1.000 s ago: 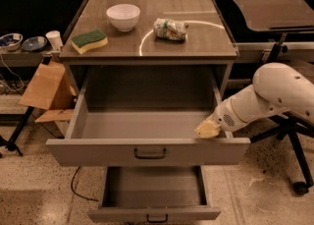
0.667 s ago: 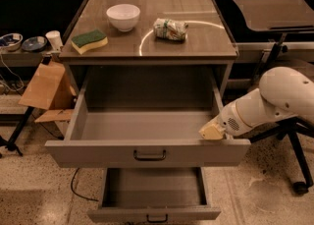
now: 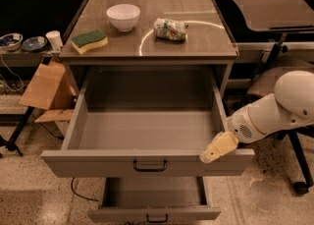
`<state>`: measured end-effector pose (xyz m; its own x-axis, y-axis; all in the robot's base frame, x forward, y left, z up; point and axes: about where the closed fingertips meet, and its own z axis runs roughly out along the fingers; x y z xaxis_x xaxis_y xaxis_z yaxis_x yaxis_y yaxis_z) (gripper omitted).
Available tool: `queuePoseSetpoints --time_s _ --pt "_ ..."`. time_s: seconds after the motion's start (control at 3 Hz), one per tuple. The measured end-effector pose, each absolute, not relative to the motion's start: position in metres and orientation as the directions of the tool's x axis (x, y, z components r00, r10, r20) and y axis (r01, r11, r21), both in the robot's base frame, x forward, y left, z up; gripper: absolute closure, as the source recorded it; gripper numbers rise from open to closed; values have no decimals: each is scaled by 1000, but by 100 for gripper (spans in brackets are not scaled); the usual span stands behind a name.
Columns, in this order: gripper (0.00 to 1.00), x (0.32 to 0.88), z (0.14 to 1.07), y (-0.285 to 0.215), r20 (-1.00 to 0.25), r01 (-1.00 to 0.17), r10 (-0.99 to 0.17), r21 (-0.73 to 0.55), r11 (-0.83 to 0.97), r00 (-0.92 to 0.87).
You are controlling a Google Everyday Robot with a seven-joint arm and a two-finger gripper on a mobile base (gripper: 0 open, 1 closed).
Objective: Open top drawer
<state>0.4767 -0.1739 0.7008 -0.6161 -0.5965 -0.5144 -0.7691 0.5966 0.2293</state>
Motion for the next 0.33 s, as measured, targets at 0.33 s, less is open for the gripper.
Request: queuePoseSetpoints --time_s 0.33 --pt "0 477 701 -174 -514 -769 -597 229 597 -616"
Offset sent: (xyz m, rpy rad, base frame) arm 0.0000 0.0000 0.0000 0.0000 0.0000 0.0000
